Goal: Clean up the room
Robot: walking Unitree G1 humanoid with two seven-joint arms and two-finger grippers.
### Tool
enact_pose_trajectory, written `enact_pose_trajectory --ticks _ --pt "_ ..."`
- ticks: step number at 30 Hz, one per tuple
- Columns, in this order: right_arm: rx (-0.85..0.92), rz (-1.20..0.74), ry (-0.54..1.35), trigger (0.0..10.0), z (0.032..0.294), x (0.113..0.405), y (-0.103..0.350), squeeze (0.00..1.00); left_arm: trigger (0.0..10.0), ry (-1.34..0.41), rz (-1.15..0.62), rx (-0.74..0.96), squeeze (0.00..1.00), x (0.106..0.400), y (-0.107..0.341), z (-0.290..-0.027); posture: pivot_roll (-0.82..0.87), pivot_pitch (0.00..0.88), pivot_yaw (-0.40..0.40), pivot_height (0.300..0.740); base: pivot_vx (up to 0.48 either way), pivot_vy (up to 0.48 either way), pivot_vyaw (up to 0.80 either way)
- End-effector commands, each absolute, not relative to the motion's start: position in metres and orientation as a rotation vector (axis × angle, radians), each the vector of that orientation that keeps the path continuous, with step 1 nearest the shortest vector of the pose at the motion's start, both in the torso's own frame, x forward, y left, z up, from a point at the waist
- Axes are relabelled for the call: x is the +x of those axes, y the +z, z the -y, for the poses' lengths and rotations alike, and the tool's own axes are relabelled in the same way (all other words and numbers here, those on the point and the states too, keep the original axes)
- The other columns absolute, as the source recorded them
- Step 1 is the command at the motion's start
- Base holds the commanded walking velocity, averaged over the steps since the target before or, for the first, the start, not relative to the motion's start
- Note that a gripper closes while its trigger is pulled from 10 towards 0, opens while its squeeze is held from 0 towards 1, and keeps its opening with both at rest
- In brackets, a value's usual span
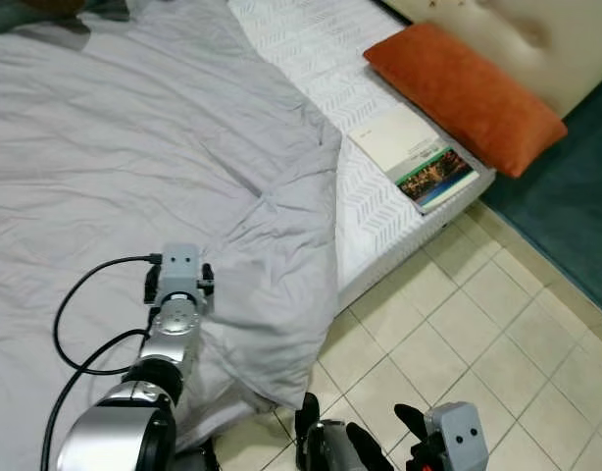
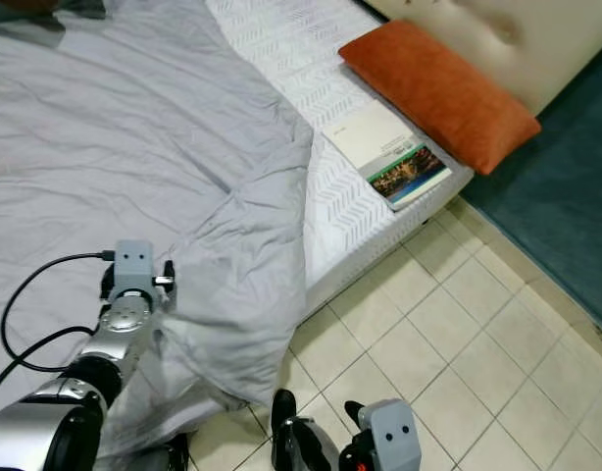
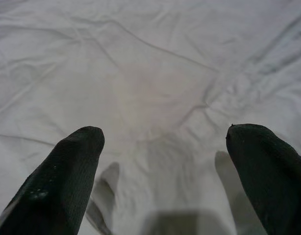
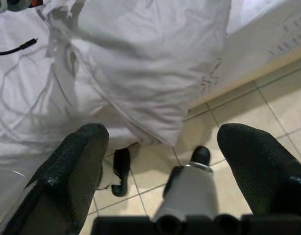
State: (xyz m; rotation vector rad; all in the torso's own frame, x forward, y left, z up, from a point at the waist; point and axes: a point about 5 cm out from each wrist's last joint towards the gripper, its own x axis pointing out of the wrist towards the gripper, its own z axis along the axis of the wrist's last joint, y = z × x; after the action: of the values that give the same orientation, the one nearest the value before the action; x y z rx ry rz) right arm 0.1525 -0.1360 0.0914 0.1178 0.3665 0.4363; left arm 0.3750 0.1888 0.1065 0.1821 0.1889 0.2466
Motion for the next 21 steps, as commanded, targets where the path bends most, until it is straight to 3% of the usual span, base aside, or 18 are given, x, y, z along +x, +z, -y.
enact_pose_trajectory --ticks 1,7,13,21 --pt "0.119 -0.395 0.419 10.0 0.141 0.148 0.090 0.00 10.0 0.228 -0.235 0.186 0.00 0.370 0.093 -0.181 -0.35 0.490 -0.144 0.740 0.000 -0.480 0.00" --pt "0.147 -0.453 0.490 10.0 0.138 0.138 0.087 0.00 10.0 0.248 -0.234 0.181 0.00 0.372 0.096 -0.173 -0.36 0.483 -0.149 0.740 0.000 -0.476 0.00" --pt "0.152 -0.480 0.521 10.0 0.137 0.133 0.086 0.00 10.0 0.308 -0.258 0.168 0.00 0.372 0.097 -0.176 -0.37 0.483 -0.163 0.740 0.000 0.000 0.00" --pt "0.150 -0.523 0.547 10.0 0.139 0.114 0.093 0.00 10.0 0.453 -0.195 0.283 0.00 0.374 0.113 -0.206 -0.44 0.517 -0.205 0.740 0.000 0.000 0.00"
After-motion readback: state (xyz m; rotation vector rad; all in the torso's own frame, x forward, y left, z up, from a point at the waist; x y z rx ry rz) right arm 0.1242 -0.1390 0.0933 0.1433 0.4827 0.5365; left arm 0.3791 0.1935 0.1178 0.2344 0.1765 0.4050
